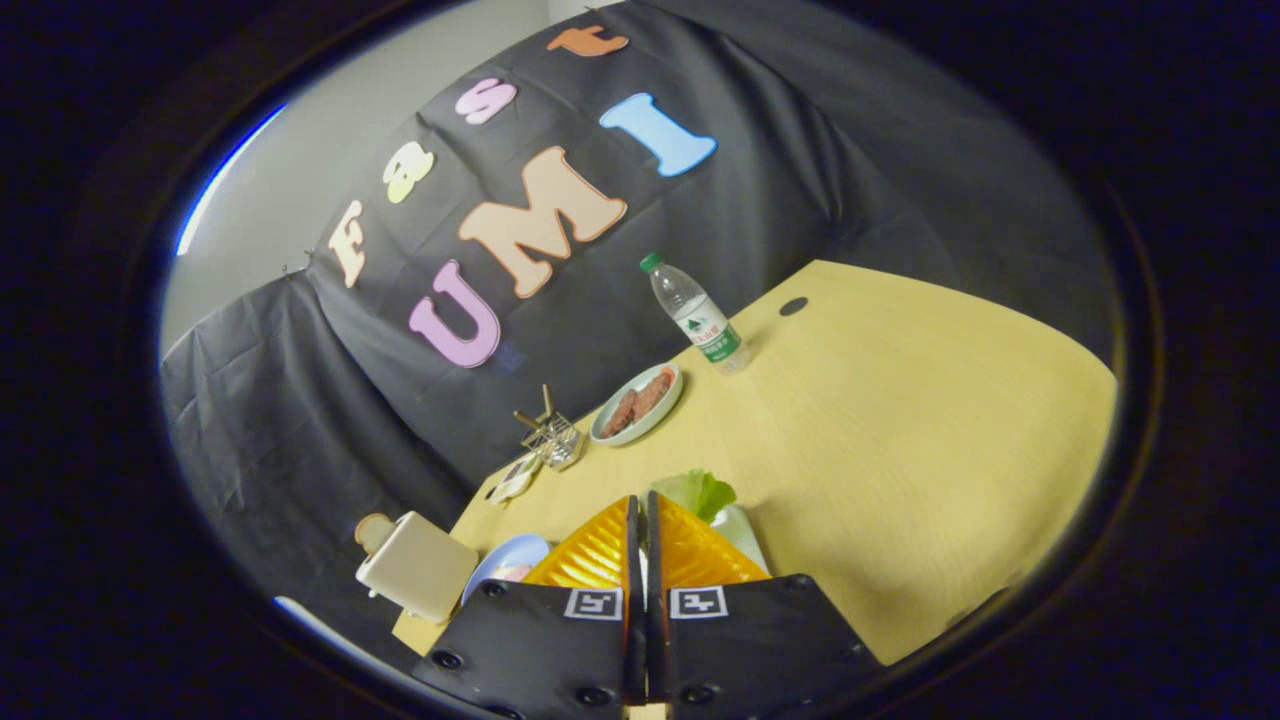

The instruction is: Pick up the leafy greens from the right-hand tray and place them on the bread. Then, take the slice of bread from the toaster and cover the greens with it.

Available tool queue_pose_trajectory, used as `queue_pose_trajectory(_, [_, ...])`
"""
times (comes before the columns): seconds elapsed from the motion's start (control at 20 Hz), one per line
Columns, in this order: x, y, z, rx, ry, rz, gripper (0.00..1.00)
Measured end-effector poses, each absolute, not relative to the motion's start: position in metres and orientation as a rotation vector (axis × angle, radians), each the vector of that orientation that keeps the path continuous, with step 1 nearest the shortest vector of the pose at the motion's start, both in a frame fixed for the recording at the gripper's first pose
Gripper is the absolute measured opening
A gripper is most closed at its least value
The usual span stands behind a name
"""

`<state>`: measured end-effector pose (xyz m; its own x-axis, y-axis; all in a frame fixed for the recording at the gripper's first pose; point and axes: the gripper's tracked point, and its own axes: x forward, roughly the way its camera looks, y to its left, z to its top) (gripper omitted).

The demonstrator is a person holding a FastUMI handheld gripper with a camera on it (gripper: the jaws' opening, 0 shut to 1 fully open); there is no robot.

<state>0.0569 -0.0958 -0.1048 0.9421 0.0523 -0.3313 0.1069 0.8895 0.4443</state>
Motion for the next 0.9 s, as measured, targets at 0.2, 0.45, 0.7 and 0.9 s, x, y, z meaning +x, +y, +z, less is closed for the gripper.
queue_pose_trajectory(0.2, [0.059,-0.073,-0.093,0.458,0.321,0.004,0.03])
queue_pose_trajectory(0.45, [0.061,-0.037,-0.075,0.444,0.287,0.062,0.04])
queue_pose_trajectory(0.7, [0.063,0.011,-0.062,0.431,0.265,0.14,0.03])
queue_pose_trajectory(0.9, [0.069,0.064,-0.061,0.442,0.278,0.239,0.03])
